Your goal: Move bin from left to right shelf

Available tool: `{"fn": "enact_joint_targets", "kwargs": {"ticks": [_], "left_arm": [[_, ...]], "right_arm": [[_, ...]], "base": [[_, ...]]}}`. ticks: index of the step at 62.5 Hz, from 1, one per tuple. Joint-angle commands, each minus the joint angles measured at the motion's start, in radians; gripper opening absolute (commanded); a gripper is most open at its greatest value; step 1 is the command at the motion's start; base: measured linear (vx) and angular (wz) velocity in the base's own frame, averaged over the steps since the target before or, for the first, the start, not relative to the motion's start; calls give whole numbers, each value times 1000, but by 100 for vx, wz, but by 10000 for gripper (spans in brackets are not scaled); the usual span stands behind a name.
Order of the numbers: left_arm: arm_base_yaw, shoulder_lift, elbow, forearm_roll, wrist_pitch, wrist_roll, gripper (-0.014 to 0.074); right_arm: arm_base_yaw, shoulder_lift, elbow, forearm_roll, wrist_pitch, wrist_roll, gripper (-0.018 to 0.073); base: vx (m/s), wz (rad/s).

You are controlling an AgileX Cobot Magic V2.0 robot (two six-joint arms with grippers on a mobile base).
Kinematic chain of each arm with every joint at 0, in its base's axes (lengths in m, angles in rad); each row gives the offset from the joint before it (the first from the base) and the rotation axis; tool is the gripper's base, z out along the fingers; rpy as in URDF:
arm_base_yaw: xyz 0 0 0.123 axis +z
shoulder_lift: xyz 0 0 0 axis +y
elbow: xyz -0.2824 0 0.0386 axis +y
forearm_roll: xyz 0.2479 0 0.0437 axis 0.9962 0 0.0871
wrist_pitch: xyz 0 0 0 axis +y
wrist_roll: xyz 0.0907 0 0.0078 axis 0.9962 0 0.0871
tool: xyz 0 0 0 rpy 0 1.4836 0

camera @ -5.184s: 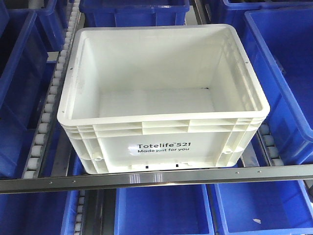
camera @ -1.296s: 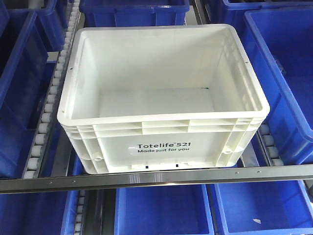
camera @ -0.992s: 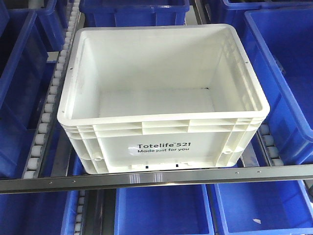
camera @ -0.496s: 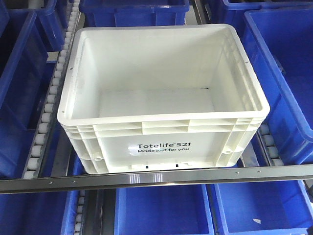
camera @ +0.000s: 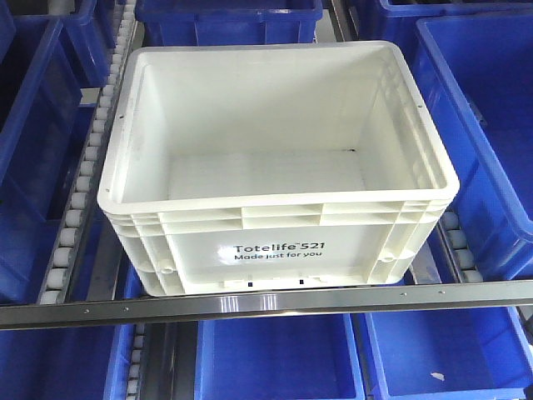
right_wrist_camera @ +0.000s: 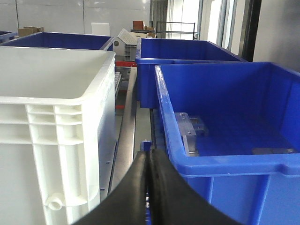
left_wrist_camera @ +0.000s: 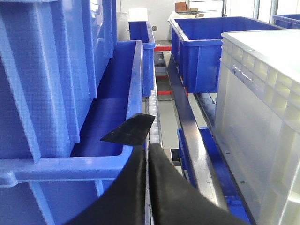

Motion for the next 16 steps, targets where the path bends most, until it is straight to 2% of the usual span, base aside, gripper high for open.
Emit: {"fn": "enact_joint_targets", "kwargs": {"ticks": [1,16], "left_arm": [[0,-10,-22,-2,-80,-12,-7],[0,-10,-22,-2,-80,-12,-7]], "right_arm": [[1,-15,13,0,-74,-9,-9],[1,-15,13,0,-74,-9,-9]], "base": [[0,0],[0,0]]}}
